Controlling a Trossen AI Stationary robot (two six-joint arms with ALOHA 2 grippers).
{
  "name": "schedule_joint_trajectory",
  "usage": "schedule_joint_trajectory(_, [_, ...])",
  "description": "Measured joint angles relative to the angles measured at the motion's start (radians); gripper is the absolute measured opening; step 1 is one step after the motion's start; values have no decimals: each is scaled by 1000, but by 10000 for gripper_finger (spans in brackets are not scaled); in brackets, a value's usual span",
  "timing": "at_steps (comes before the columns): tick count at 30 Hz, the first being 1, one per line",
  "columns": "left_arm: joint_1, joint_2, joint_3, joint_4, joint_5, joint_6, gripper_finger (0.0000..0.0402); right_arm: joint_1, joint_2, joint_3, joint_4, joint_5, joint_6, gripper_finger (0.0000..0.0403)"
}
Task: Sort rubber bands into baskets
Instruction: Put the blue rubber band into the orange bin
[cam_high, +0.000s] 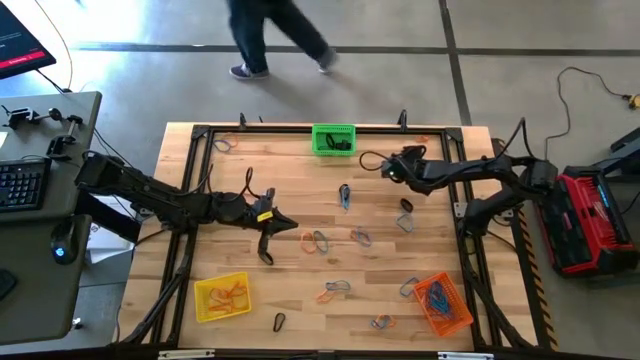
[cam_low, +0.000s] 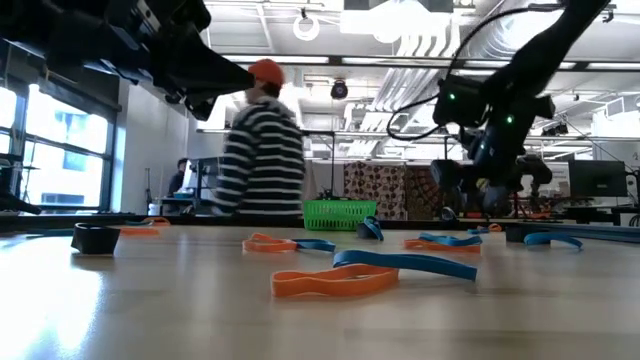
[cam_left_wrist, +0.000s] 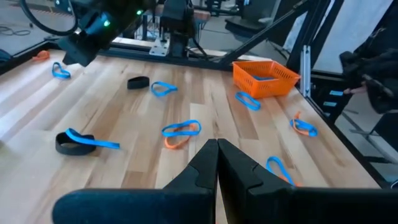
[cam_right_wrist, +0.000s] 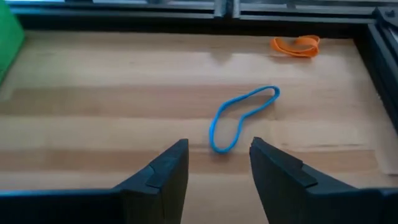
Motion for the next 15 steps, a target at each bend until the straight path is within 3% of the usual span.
schedule_joint_trajectory(8, [0, 0, 0, 0, 0, 0, 0, -103, 0, -105, 267, -56, -76, 161])
schedule_joint_trajectory(15, [0, 0, 0, 0, 0, -6, 0, -177, 23, -152, 364, -131, -77, 161])
